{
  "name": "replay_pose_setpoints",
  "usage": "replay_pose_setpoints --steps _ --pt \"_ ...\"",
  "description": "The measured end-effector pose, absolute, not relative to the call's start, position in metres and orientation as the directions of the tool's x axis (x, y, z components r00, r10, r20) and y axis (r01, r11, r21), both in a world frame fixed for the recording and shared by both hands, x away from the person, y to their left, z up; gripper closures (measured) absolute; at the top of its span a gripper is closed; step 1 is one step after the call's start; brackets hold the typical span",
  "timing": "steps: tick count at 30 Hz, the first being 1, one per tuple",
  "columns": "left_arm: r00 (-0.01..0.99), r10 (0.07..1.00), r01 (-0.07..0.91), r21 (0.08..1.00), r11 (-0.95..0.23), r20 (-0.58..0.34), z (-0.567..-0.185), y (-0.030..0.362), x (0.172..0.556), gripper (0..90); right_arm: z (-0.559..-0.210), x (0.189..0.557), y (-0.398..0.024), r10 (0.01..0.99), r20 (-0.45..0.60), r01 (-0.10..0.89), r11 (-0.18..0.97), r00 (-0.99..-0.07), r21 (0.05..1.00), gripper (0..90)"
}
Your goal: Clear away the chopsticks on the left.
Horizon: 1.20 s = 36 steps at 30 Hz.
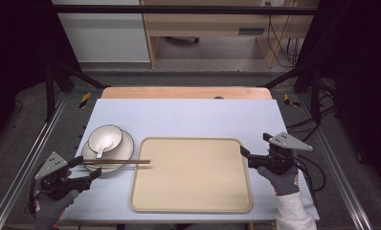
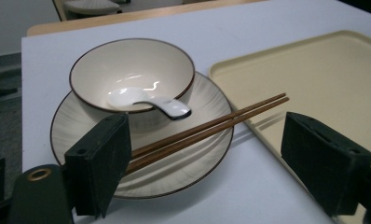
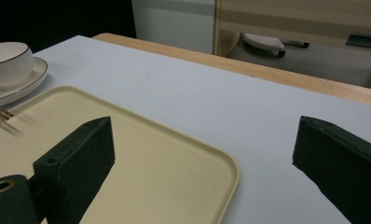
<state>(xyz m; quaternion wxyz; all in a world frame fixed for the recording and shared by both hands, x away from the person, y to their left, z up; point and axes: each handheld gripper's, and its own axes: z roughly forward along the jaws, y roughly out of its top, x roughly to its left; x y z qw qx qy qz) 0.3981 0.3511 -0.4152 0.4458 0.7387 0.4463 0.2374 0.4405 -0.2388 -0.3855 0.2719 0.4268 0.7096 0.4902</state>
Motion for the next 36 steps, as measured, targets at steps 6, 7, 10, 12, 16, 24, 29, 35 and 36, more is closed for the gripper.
replay_pose_setpoints --steps 6,7,10,12,16,24,29,35,36 --pt "0.461 0.887 0.482 0.832 -0.274 0.025 -0.428 0.348 0.409 23.1 -0.387 0.442 -0.237 0.87 0.028 0.343 0.164 -0.493 0.925 5.6" --pt "0.463 0.886 0.487 0.827 -0.282 0.03 -0.43 0.347 0.411 24.3 -0.388 0.442 -0.237 0.869 0.027 0.345 0.167 -0.494 0.924 5.6" --pt "0.46 0.887 0.497 0.815 -0.297 0.043 -0.436 0.344 0.417 28.6 -0.389 0.443 -0.235 0.868 0.026 0.349 0.171 -0.495 0.921 5.6" --pt "0.463 0.885 0.501 0.809 -0.307 0.049 -0.44 0.344 0.42 31.9 -0.39 0.443 -0.234 0.866 0.022 0.352 0.179 -0.499 0.919 5.6" --pt "0.462 0.883 0.496 0.802 -0.332 0.08 -0.446 0.34 0.426 36.5 -0.391 0.444 -0.233 0.865 0.017 0.358 0.189 -0.501 0.914 5.6" --pt "0.462 0.883 0.511 0.788 -0.345 0.087 -0.454 0.339 0.435 42.8 -0.392 0.444 -0.232 0.868 0.017 0.362 0.189 -0.497 0.913 5.5" --pt "0.463 0.882 0.516 0.78 -0.353 0.093 -0.454 0.338 0.436 43.9 -0.392 0.444 -0.232 0.868 0.012 0.363 0.195 -0.497 0.911 5.5" --pt "0.462 0.878 0.528 0.757 -0.386 0.126 -0.453 0.335 0.434 44.9 -0.393 0.445 -0.231 0.868 0.011 0.365 0.197 -0.497 0.91 5.4" --pt "0.464 0.876 0.528 0.753 -0.393 0.132 -0.453 0.334 0.434 45.2 -0.393 0.445 -0.231 0.868 0.011 0.365 0.197 -0.496 0.91 5.4"
